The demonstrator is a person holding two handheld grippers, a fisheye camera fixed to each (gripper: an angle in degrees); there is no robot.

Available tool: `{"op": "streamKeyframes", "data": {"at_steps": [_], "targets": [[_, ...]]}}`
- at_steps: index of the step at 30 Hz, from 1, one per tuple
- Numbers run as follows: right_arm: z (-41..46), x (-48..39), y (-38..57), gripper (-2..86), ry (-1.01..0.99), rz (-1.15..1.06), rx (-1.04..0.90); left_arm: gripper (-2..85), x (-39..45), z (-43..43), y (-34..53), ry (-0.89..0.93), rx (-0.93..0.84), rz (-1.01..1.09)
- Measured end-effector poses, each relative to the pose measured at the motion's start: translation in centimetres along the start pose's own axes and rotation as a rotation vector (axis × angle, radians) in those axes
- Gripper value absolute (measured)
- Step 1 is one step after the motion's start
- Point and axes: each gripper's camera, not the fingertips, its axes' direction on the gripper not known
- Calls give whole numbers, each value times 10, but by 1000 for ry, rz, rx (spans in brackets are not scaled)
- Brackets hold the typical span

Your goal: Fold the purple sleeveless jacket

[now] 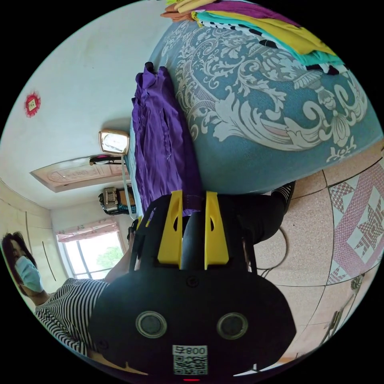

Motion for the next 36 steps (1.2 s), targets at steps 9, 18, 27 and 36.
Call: {"op": "streamKeyframes", "data": {"at_steps": [9,18,27,36], "targets": [[-5,-8,8,38,-41,-10,1,18,5,6,33,82,63,-39],[-30,-35,21,30,-124,-97,27,8,45,3,67,195,92,78],[-58,-67,43,30,-135,-208,39,6,79,-1,109,285,103,178],[-83,-66,78,29,-135,-222,32,6,86,2,160,301,58,213]]}}
